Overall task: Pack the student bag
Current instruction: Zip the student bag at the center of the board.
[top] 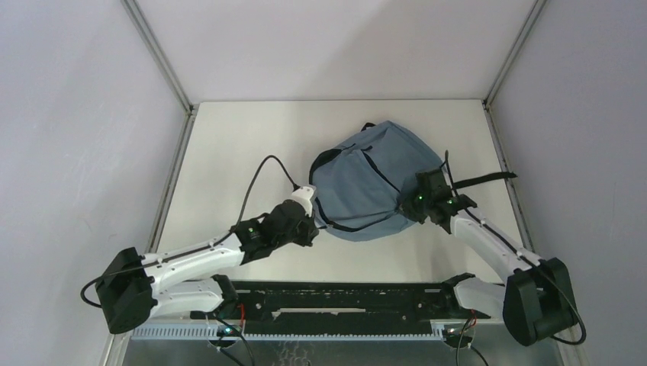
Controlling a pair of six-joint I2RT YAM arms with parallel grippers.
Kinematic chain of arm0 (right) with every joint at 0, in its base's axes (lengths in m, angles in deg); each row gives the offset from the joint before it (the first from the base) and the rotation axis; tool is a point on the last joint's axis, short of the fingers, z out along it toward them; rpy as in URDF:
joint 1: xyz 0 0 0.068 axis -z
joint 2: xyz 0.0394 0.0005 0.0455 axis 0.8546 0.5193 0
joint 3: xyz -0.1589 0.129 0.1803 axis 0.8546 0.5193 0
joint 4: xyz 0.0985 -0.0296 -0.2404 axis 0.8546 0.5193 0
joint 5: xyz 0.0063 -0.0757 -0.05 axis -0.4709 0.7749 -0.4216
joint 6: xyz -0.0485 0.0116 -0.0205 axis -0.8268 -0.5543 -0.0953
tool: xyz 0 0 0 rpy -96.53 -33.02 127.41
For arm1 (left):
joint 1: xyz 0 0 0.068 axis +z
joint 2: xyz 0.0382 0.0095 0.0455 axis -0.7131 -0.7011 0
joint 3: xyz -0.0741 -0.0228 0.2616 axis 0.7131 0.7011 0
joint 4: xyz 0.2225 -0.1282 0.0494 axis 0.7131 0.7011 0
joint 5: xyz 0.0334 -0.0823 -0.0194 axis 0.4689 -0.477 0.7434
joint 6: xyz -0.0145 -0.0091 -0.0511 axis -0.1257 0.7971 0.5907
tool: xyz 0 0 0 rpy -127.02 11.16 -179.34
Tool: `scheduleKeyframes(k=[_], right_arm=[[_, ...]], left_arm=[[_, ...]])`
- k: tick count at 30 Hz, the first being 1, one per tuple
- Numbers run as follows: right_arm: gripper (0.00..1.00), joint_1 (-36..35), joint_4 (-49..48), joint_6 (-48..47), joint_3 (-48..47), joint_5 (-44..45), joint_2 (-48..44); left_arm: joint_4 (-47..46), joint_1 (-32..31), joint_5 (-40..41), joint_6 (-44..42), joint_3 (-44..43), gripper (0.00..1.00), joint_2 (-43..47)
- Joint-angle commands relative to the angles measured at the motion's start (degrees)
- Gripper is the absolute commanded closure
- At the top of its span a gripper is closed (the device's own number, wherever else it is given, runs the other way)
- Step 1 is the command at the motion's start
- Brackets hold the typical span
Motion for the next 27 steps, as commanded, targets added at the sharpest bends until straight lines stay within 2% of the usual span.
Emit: scheduleKeyframes(k=[1,2,4,5,6,12,13,15,19,27], right_arm=[[0.98,3.7,-2.3,-17.2,0.6,6.0,-6.2],[0.90,2.9,-3.2,-19.2,0.6,4.8,-8.1],[0.60,0.0,-5.0,-24.1,0.6,2.9,-12.0],[0.49,-1.8,-5.6,-26.0,0.5,2.2,-13.7],[0.44,-3.6,-6.1,-27.8,0.5,1.4,-15.1],[0.38,-17.3,-10.8,-36.7,1.5,1.6,-18.6],[0.37,-19.7,-14.1,-37.6,2.9,1.0,-19.0],[0.27,-25.2,-22.3,-41.4,6.3,2.6,-19.0],[0.26,-36.5,-31.5,-53.5,9.2,10.2,-15.5],[0.24,-45.0,-44.4,-65.5,8.2,13.6,-3.2]], left_arm=[[4.6,2.5,1.9,-3.1,0.4,1.00,2.6],[4.5,2.5,1.7,-3.2,0.2,1.00,2.7],[4.3,2.5,0.9,-3.1,-0.3,1.00,2.5],[4.1,2.6,0.5,-2.8,-0.5,1.00,2.3],[3.8,2.6,0.0,-2.6,-0.7,1.00,2.1],[0.8,2.6,-3.9,-2.5,-1.2,1.00,2.7],[0.0,2.6,-4.0,-2.5,-0.8,1.00,3.8],[-0.4,3.1,-4.0,-2.3,-0.4,1.00,5.3],[0.7,5.1,-4.6,-1.7,-0.4,1.00,7.3],[-1.7,6.7,-6.7,-1.0,1.5,1.00,7.0]])
